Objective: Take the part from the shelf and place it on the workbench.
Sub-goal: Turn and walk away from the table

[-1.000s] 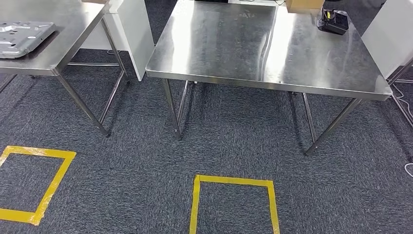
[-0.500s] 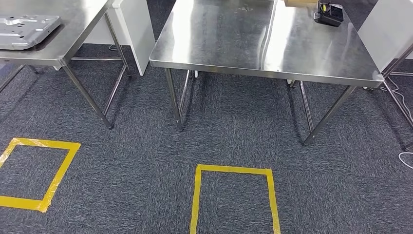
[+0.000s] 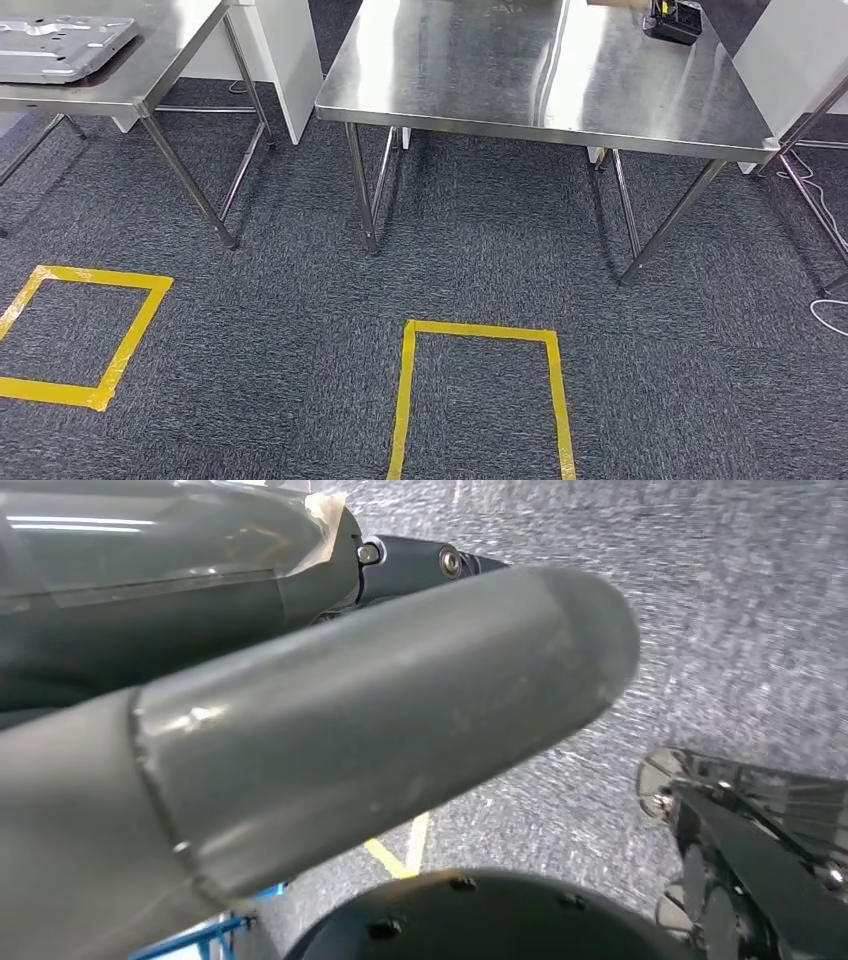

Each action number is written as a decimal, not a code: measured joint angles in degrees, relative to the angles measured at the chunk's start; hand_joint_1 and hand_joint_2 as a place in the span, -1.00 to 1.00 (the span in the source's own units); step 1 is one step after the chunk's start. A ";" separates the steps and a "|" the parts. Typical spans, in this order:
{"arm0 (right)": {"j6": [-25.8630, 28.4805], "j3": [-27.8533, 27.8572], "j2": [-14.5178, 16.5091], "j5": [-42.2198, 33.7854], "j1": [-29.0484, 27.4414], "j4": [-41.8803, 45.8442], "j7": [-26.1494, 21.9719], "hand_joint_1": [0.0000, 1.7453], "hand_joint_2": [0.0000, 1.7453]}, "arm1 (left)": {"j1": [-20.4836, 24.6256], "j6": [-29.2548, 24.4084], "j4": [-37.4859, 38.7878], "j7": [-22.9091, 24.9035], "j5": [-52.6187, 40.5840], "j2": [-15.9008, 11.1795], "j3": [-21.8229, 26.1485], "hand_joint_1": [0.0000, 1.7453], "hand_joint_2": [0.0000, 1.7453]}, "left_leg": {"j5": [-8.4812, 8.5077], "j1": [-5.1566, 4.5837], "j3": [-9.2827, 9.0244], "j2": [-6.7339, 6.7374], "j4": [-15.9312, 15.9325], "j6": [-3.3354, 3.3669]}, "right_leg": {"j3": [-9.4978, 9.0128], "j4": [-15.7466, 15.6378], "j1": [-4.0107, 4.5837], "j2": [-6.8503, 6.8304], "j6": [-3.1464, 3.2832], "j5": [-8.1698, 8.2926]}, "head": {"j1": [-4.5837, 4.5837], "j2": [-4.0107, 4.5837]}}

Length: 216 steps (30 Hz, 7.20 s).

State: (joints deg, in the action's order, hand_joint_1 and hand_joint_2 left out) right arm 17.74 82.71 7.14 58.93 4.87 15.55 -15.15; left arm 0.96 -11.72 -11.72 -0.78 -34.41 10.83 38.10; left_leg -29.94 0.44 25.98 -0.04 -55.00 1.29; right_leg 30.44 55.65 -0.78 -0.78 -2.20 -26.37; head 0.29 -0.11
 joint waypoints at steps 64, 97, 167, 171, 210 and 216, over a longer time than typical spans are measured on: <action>0.54 0.12 0.60 -2.87 0.38 0.20 2.54 -1.00 -1.00 | 0.62 3.63 -0.04 0.30 -3.33 0.12 -0.03 -1.00 -1.00 | 2.32 -0.28 2.43 0.51 0.27 2.27 | 2.15 4.09 0.17 0.51 0.65 -2.60 | -0.07 0.00; -2.40 0.72 -0.99 -6.52 0.40 0.86 -3.41 -1.00 -1.00 | 0.77 5.21 -0.04 0.75 -7.04 -0.10 0.00 -1.00 -1.00 | 4.07 -0.43 3.80 0.03 1.00 2.73 | 2.90 12.20 0.05 0.21 2.07 -8.94 | -0.11 0.00; -6.59 -2.67 -0.34 -4.21 0.18 0.89 1.42 -1.00 -1.00 | 0.92 1.19 -0.10 1.39 -8.14 0.44 4.32 -1.00 -1.00 | 3.26 -0.63 6.18 -6.45 -2.55 0.61 | 0.00 2.27 -0.66 3.20 0.04 -2.59 | -0.39 0.00; -6.21 -2.92 -0.17 -4.26 0.21 0.89 1.41 -1.00 -1.00 | 0.70 -4.00 -0.20 1.37 -8.54 -0.37 5.97 -1.00 -1.00 | 0.90 -0.28 8.10 -3.29 -6.30 -0.41 | -0.52 2.06 -0.94 1.19 1.85 -2.22 | -0.70 0.00; -6.60 -4.31 -0.93 -3.73 -0.33 0.89 0.75 -1.00 -1.00 | 0.30 -15.30 -1.10 4.84 -14.16 -1.86 10.35 -1.00 1.00 | 1.25 -0.61 8.44 2.74 -7.60 0.89 | -0.86 2.67 0.37 -4.30 2.51 -3.62 | -0.96 0.00; -6.41 -4.28 -0.13 -4.74 -0.23 0.87 0.57 -1.00 -1.00 | 0.49 -10.73 -1.07 4.77 -15.47 -1.96 10.31 -1.00 1.00 | 3.51 -1.14 5.51 1.90 -1.49 2.43 | -1.51 3.36 0.46 -4.36 1.47 -4.73 | -0.87 0.00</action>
State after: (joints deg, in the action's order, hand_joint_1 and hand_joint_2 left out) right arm 11.33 78.42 7.02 54.19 4.64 16.41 -14.57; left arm 1.44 -22.45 -12.78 3.98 -49.89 8.87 48.41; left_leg -26.43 -0.70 31.49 1.86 -56.48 3.72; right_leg 28.93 59.01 -0.32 -5.14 -0.73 -31.10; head -0.57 -0.11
